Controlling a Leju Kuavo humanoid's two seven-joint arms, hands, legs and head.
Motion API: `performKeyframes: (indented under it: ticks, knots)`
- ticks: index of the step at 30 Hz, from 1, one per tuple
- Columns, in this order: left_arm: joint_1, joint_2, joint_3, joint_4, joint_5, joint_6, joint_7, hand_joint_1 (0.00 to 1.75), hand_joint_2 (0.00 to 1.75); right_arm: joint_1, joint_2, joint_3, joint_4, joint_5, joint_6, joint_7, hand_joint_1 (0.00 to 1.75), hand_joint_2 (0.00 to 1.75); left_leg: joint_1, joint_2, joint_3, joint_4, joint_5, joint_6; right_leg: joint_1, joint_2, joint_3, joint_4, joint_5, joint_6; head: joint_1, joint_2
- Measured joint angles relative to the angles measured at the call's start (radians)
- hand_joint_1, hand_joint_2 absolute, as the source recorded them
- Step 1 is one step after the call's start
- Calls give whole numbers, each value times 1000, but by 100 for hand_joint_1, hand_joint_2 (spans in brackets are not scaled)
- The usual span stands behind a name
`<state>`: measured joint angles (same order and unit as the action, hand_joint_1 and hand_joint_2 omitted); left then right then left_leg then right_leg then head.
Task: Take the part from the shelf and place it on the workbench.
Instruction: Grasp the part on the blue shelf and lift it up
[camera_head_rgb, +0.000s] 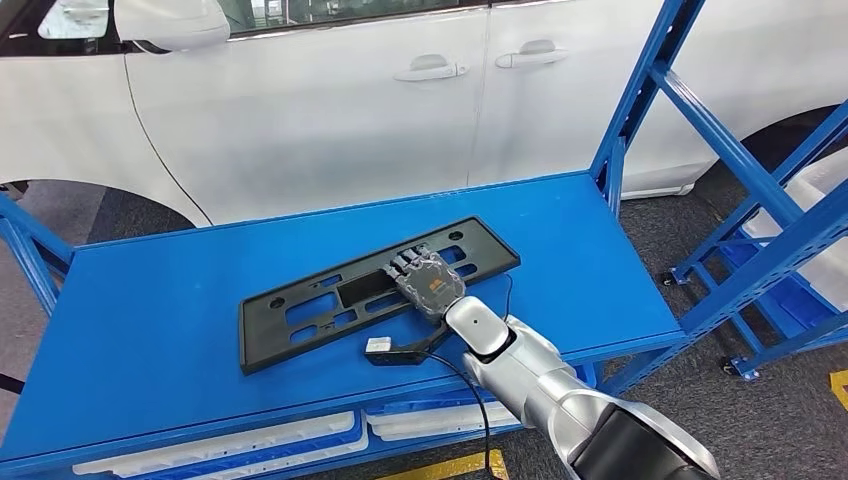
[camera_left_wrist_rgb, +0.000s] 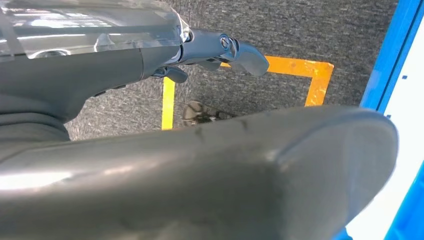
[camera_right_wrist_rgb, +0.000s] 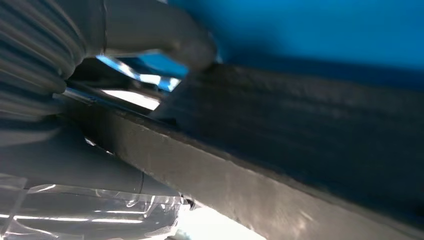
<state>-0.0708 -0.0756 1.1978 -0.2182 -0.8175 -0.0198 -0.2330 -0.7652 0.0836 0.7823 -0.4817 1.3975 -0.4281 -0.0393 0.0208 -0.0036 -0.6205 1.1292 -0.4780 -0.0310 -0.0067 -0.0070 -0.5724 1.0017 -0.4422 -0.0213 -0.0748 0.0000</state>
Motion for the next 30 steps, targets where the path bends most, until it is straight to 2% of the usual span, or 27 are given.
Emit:
performKeyframes:
  ticks: [1,2,5,7,8,10,11,12,13,14,16,18,20,22,23,25,27,28,29,30]
  knots:
    - [-1,1,0,0,0,-1,-1,0,0,-7,0,-7,9,-1,0,-4,175,175,0,0,30,-62,21,4,2,1,-1,4,-2,5,0,0]
    - [-2,1,0,0,0,-3,-1,0,0,-12,0,-13,17,-1,0,-9,175,175,-1,-1,47,-100,30,8,3,2,-4,6,-2,10,0,0]
    - [-3,2,0,0,-2,-6,-3,0,0,-17,1,-28,33,-3,-2,-17,175,175,-4,-2,51,-118,33,28,5,4,-8,7,0,27,0,0]
    - [-3,2,0,0,-4,-6,-4,0,0,-19,1,-36,38,-3,-6,-19,175,175,-2,-1,52,-124,38,40,2,5,-20,33,-20,38,0,0]
    - [-4,2,0,0,-4,-6,-4,0,0,-19,1,-40,41,-3,-9,-21,175,175,-1,0,52,-126,40,46,0,5,-39,75,-46,42,0,0]
    - [-5,4,0,0,-5,-6,-6,0,0,-17,1,-46,47,-1,-15,-26,175,175,-2,0,48,-126,41,51,-1,5,-103,207,-110,47,0,0]
    - [-5,4,0,0,-5,-5,-6,0,0,-15,1,-48,50,0,-19,-28,175,175,-3,0,47,-126,41,52,-1,5,-133,267,-129,49,0,0]
    - [-5,4,0,0,-5,-5,-7,0,0,-14,1,-50,52,0,-22,-31,175,175,-3,0,47,-126,41,52,-1,5,-150,296,-130,49,0,0]
    - [-4,5,0,0,-5,-5,-8,0,0,-14,1,-52,53,1,-25,-33,175,175,-4,-1,48,-126,41,52,-1,5,-151,294,-115,48,0,0]
    - [-4,5,0,0,-5,-5,-9,0,0,-14,1,-54,53,1,-27,-35,175,175,-4,-2,49,-126,40,52,-1,5,-140,268,-91,46,0,0]
    - [-4,5,0,0,-8,-8,-25,0,0,-14,1,-60,53,0,-34,-40,175,175,-4,-4,53,-126,37,50,1,6,-86,149,-26,36,0,0]
    - [-4,4,0,0,-13,-16,-56,0,0,-15,2,-68,53,-2,-39,-46,175,175,-8,-5,53,-124,34,44,7,6,-37,40,12,24,0,0]
    - [-5,3,-1,0,-18,-21,-86,0,0,-15,3,-76,53,-4,-41,-53,175,175,-9,-5,51,-124,33,34,12,7,-25,8,11,18,0,0]
    - [-5,4,-1,0,-18,-21,-100,0,0,-15,5,-84,50,-5,-45,-63,175,175,-10,-4,53,-125,30,24,7,7,-20,-3,14,11,0,0]
    - [-5,5,-1,0,-18,-21,-102,0,0,-16,6,-88,49,-6,-47,-66,175,175,-10,-3,48,-111,18,19,4,5,-15,-10,16,6,0,0]
    - [-4,6,-1,0,-18,-22,-102,0,0,-15,9,-96,47,-7,-49,-69,175,175,-7,-2,9,-23,-32,11,-1,2,-7,-20,19,-1,0,0]
    - [-3,6,-1,0,-18,-23,-102,0,0,-12,9,-101,47,-8,-49,-69,175,175,-3,-2,-57,110,-87,3,0,2,-7,-20,17,-4,0,0]
    - [-2,6,-1,0,-18,-23,-102,0,0,-10,10,-102,47,-9,-50,-69,175,175,-1,-2,-78,149,-93,-1,0,2,-7,-19,15,-4,0,0]
    - [-2,7,-1,0,-18,-23,-102,0,0,-10,10,-104,47,-9,-51,-69,175,175,2,-2,-82,151,-79,-4,-1,3,-6,-17,13,-3,0,0]
    - [-2,7,-1,0,-18,-23,-101,0,0,-9,10,-105,47,-11,-52,-71,175,175,5,-2,-66,111,-46,-7,-2,5,-4,-13,9,0,0,0]
